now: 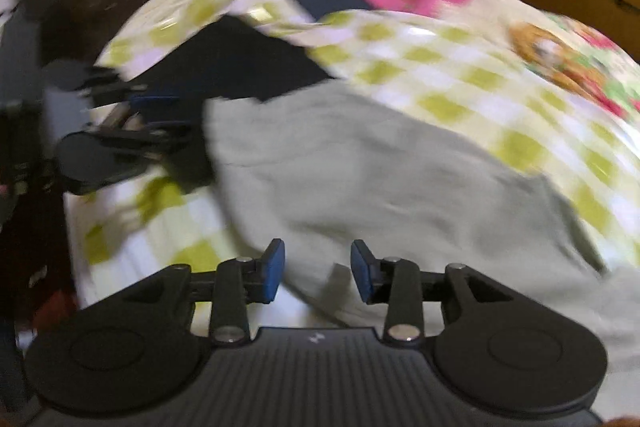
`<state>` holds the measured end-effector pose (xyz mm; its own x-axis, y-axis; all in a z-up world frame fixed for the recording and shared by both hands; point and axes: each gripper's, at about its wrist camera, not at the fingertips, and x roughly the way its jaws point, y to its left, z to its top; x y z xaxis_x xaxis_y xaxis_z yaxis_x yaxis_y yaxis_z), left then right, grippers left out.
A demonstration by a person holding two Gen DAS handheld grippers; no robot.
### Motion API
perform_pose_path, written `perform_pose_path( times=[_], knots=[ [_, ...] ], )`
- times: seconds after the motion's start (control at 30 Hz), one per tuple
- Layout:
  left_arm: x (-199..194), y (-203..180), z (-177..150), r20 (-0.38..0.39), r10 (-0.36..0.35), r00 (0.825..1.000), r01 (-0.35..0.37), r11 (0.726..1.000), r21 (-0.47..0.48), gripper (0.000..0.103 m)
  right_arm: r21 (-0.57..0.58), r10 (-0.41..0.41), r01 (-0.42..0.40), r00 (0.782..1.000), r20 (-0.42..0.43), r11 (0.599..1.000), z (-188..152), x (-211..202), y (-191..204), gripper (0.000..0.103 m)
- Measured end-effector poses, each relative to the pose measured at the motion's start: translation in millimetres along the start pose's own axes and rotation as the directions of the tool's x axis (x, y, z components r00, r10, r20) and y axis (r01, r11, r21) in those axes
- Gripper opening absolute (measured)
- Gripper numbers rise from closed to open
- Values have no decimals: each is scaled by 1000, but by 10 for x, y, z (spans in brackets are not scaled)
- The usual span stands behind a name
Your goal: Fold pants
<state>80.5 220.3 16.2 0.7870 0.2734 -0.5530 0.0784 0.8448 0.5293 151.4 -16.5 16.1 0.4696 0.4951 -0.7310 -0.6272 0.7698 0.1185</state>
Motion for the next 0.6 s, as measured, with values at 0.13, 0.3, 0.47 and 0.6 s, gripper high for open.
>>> perform_pose_path(
  times=[0.13,0.3,0.47,0.6],
  knots=[
    [-76,-77,259,52,-31,998,34,998,-52,44,169,-144,142,990,2,975,-157,-284,-629,38],
    [-173,-737,773,147,-270,952,273,962,1,44,349,-323,310,946,-21,884,-434,-642,-1496,38],
    [-122,-1637,1304,198,-486,851,471,874,123,46,463,-396,377,916,-61,802,-479,-830,-2249,38],
    [-29,-2205,1604,176,-560,810,523,824,216,46,531,-368,348,927,-71,773,-418,-822,-2796,38]
  ],
)
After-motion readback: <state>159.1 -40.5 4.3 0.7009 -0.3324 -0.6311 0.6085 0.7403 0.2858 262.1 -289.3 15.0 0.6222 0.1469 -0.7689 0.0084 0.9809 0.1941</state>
